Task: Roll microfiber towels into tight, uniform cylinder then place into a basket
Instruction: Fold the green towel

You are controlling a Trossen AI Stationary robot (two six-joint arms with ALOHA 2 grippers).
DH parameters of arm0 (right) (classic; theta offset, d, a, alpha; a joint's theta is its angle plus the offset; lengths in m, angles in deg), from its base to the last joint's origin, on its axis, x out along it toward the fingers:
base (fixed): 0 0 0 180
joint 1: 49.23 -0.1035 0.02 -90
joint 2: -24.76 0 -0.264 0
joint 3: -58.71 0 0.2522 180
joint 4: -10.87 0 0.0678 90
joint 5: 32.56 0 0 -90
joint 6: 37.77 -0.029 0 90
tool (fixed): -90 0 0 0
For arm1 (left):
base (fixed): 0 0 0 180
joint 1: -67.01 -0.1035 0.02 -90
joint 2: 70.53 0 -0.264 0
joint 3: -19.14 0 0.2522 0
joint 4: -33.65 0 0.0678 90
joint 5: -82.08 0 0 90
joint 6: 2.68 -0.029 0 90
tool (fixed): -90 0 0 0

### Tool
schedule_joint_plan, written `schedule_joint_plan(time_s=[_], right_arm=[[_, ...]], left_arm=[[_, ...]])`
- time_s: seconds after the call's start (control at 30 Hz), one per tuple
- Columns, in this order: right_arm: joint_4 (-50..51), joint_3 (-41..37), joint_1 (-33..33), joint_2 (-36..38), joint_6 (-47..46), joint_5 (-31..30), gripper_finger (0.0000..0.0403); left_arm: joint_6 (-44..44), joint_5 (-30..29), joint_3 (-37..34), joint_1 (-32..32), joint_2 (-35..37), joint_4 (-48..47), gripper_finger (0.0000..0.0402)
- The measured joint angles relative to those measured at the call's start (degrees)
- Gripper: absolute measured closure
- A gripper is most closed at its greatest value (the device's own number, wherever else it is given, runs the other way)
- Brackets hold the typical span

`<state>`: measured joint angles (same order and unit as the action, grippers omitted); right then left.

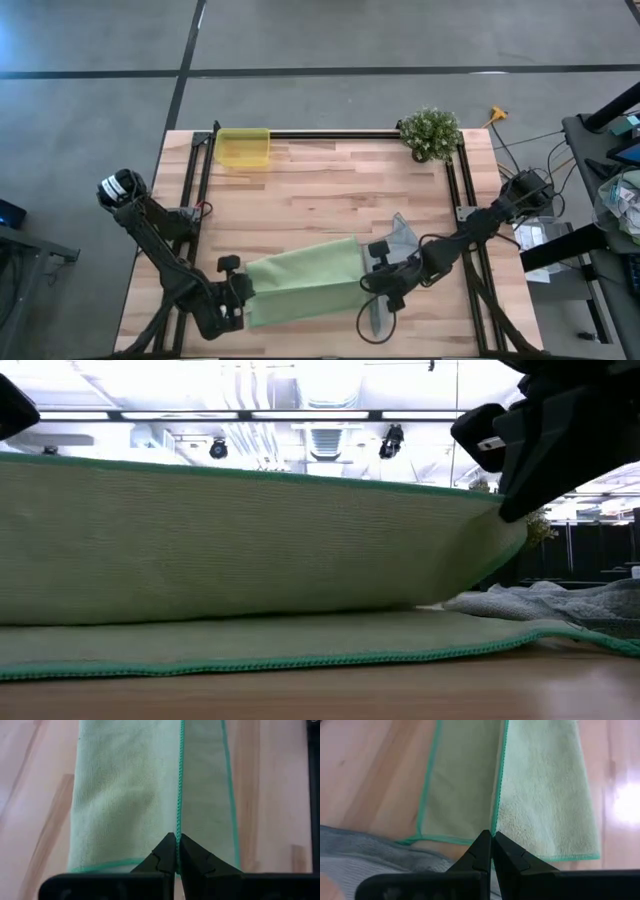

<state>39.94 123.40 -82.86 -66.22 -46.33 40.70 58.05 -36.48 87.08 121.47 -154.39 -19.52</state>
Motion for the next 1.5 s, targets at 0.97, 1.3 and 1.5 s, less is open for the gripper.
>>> schedule_joint_plan(time_s=[0.97, 1.3, 1.5], right_arm=[[-14.5, -5.8, -1.6, 0.0, -2.0, 9.7, 0.0394], [-17.5, -5.9, -2.0, -3.3, -1.8, 9.7, 0.0394], [-16.1, -3.1, -2.0, -11.4, -0.7, 9.6, 0.0394]], left_arm=[[0.5, 2.7, 1.3, 1.5, -0.2, 0.0, 0.0402], [0.2, 3.5, 1.5, 1.5, 0.6, -0.7, 0.0402], [0.4, 3.3, 1.1, 1.5, 0.7, -1.2, 0.0402]])
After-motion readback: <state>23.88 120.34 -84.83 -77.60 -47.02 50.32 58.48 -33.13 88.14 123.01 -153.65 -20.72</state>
